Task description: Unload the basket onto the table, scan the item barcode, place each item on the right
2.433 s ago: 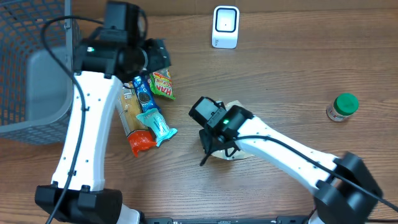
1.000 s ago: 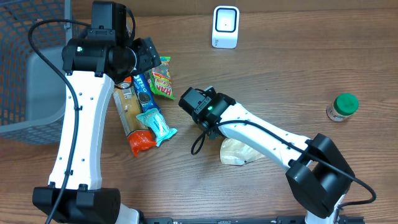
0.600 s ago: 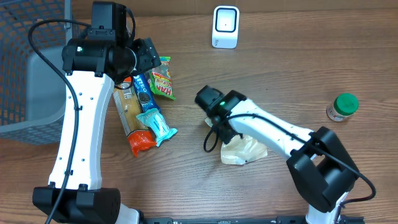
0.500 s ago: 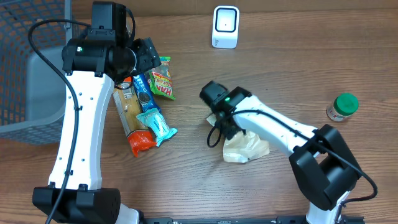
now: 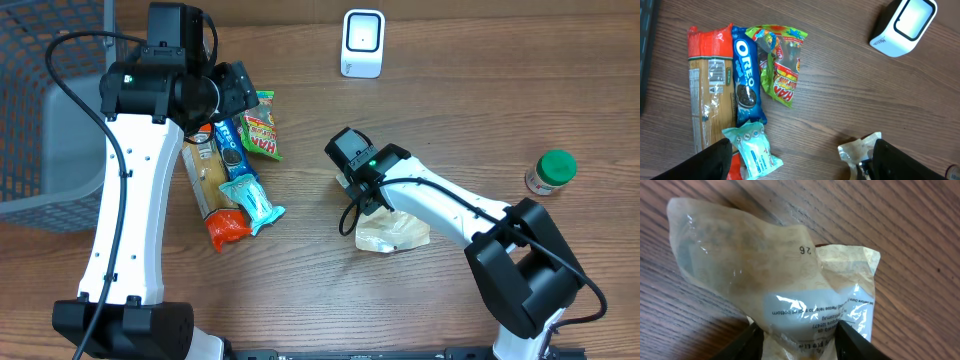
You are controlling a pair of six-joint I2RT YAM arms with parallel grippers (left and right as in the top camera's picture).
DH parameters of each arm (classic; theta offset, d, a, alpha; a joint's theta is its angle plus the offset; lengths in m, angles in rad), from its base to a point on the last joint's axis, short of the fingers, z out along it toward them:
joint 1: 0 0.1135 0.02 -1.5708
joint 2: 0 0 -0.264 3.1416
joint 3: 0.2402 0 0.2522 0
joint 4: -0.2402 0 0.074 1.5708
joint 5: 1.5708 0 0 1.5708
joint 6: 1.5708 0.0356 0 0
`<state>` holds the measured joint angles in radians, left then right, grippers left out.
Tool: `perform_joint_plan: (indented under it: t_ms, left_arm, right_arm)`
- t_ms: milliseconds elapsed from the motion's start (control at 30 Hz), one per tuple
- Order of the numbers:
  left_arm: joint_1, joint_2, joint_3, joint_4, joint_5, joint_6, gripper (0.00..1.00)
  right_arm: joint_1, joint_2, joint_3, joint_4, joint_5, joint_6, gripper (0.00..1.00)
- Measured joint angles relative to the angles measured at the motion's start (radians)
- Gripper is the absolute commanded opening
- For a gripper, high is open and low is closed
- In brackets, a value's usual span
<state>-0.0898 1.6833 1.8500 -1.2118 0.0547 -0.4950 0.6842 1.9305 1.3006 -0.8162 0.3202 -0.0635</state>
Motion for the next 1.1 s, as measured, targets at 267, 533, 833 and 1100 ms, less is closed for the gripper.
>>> perform_joint_plan:
  t_ms: [267,533,833,1100]
  left_arm:
    - [0.000,0.000,0.000,0.000,0.000,0.000,0.81]
    - [0.000,0.000,0.000,0.000,0.000,0.000,0.82]
    - [0.000,0.000,0.000,-0.003,0.000,0.001,0.82]
    - [0.000,0.000,0.000,-0.019,-0.025,0.004,0.82]
  right_arm:
    - [0.001,-0.009,-0.009,0.002,0.010,0.002,0.04]
    - [-0.002,-0.008,0.035,-0.109,-0.046,0.074,0.04]
    - [-0.038,-0.014,0.235,-0.258,-0.397,0.098,0.04]
    - [-0.217,-0.023,0.262,-0.317,-0.892,-0.033,0.04]
